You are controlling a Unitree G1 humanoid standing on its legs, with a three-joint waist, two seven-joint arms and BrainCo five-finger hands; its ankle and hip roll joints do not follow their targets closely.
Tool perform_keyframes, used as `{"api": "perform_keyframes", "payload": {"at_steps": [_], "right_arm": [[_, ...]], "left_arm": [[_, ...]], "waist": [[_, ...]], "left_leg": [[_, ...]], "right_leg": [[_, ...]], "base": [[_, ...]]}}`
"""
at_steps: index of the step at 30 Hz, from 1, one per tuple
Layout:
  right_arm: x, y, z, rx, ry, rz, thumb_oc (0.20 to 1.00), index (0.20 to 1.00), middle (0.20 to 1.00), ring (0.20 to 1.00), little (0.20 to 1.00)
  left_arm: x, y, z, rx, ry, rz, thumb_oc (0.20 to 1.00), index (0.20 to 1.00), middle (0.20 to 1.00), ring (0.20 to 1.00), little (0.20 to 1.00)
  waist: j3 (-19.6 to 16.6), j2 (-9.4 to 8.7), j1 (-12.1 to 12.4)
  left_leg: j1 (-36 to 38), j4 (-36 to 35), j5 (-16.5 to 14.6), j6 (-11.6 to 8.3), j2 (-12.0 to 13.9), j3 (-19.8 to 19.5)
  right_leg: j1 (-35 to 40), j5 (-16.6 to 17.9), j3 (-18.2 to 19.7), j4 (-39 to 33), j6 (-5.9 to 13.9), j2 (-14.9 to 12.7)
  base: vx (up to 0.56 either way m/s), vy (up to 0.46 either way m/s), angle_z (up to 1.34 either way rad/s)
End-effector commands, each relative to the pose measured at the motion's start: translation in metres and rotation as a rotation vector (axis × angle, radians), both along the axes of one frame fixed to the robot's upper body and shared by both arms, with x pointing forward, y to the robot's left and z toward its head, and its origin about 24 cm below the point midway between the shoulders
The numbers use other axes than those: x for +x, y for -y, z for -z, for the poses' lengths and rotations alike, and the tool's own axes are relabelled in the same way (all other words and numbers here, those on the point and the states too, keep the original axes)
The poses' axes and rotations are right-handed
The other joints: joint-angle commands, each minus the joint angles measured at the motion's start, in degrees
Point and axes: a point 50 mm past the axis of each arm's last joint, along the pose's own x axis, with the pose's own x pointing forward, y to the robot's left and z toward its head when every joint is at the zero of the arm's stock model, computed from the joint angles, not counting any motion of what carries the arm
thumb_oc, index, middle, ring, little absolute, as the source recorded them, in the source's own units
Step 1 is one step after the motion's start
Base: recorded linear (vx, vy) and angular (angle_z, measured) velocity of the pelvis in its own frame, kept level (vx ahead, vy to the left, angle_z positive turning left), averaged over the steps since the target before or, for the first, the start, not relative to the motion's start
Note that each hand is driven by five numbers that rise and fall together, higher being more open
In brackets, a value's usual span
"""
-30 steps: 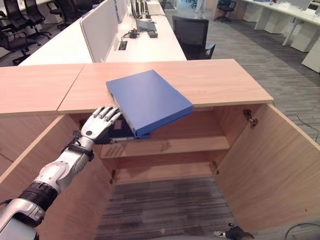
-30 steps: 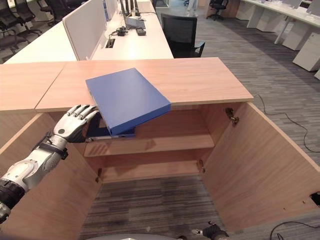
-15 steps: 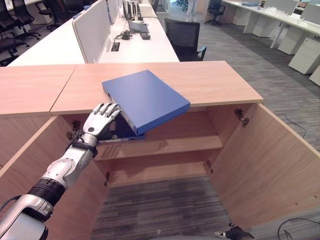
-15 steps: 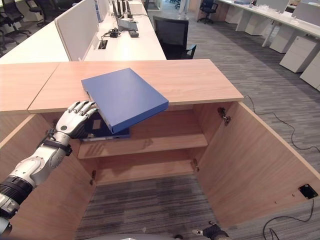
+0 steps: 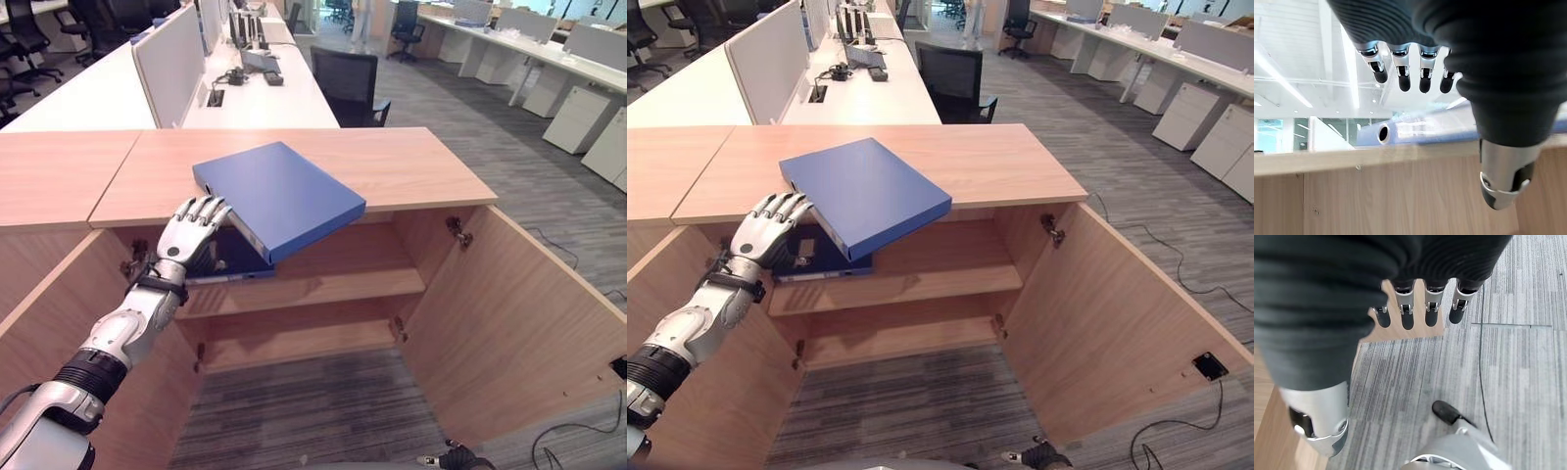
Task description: Put the empty folder in the office cabinet
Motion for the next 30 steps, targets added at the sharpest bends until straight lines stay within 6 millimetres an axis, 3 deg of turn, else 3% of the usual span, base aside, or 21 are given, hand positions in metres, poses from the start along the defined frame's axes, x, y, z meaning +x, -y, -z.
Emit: {"api": "perform_keyframes", "payload": {"at_steps": [1, 12, 21, 30], "right_arm": [[0.023, -0.002, -0.004, -0.033, 0.028, -0.082, 1.0, 1.0, 1.0, 1.0, 1.0], [0.024, -0.008, -0.003, -0.016, 0.029, -0.077, 1.0, 1.0, 1.0, 1.0, 1.0], [0.025, -0.007, -0.003, -0.019, 0.026, -0.08, 1.0, 1.0, 1.0, 1.0, 1.0], [0.024, -0.004, -0.004, -0.026, 0.025, -0.08, 1.0, 1.0, 1.0, 1.0, 1.0]], "left_arm": [[0.009, 0.0, -0.034, -0.088, 0.171, -0.016, 1.0, 1.0, 1.0, 1.0, 1.0], [0.003, 0.022, -0.062, -0.141, 0.29, 0.106, 1.0, 1.0, 1.0, 1.0, 1.0], [0.014, 0.033, -0.044, -0.131, 0.194, 0.111, 1.0, 1.0, 1.0, 1.0, 1.0], [0.023, 0.031, -0.029, -0.09, 0.1, 0.077, 1.0, 1.0, 1.0, 1.0, 1.0]], "waist": [[0.7, 0.81, -0.7], [0.5, 0.6, -0.6], [0.3, 0.69, -1.3], [0.1, 0.76, -1.8]], "left_leg": [[1.4, 0.2, -7.6, 1.95, 0.2, -6.0], [1.8, 0.2, -7.8, 1.8, 0.6, -6.0], [2.1, 0.2, -7.8, 1.86, 0.5, -5.8], [2.4, 0.2, -7.8, 1.9, 0.5, -5.3]], "right_leg": [[1.6, -3.7, -1.9, 0.4, 3.3, -0.1], [1.9, -3.8, -1.7, 0.4, 3.07, 0.3], [1.8, -3.8, -1.2, 0.3, 3.05, 0.5], [1.7, -3.6, -0.8, 0.4, 3.14, 0.6]], "base": [[0.0, 0.0, 0.0], [0.0, 0.0, 0.0], [0.0, 0.0, 0.0], [0.0, 0.001, -0.02]]}}
